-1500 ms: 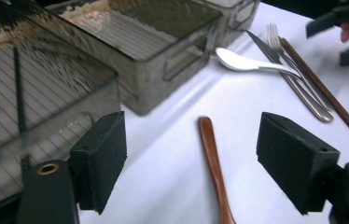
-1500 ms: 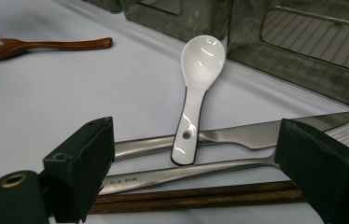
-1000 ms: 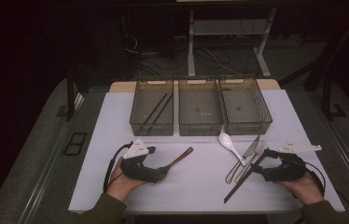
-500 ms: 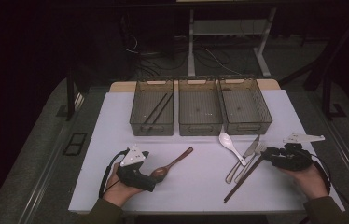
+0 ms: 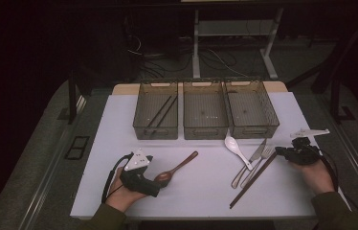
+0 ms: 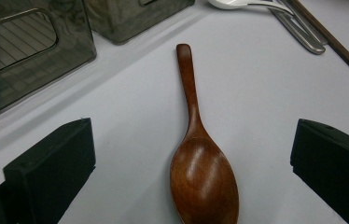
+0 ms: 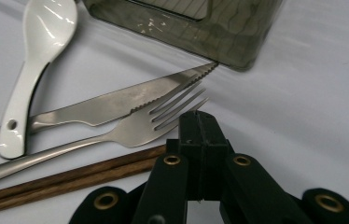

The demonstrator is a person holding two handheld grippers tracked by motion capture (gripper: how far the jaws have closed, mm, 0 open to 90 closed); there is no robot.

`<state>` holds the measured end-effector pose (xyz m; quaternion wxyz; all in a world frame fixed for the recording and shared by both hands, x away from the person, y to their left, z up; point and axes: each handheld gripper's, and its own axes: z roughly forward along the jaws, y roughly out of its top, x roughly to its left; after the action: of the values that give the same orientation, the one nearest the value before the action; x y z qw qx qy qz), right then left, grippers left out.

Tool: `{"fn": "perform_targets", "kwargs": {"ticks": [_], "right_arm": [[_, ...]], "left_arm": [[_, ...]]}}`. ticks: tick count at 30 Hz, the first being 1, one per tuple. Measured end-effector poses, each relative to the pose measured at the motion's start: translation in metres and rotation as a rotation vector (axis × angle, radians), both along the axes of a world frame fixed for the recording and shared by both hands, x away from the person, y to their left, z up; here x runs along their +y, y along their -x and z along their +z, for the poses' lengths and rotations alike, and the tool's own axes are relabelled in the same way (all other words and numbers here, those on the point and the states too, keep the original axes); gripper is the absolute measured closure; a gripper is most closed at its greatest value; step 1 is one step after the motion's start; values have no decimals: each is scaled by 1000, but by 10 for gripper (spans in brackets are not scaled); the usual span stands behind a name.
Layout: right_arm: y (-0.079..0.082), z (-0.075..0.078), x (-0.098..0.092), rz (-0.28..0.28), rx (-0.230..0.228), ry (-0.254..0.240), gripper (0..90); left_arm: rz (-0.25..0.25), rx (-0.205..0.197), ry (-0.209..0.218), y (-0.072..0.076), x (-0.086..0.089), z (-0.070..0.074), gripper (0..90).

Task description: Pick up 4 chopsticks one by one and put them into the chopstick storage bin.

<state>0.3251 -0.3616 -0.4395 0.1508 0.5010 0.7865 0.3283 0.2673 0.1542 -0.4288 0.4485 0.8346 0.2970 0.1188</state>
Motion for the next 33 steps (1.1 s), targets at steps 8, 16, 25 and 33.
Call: {"fn": "perform_targets", "kwargs": {"ticks": [8,16,25,33], "right_arm": [[-5,-3,2,16,0,-3,895],[-4,-3,4,31,10,10,895],[-2,-5,4,38,20,27,895],[-1,-4,2,38,23,29,895]], "left_arm": [[-1,3,-5,0,0,0,0],[-1,0,-5,0,0,0,0],[-2,1,-7,1,0,1,0],[-6,2,-8,1,0,1,0]]}}
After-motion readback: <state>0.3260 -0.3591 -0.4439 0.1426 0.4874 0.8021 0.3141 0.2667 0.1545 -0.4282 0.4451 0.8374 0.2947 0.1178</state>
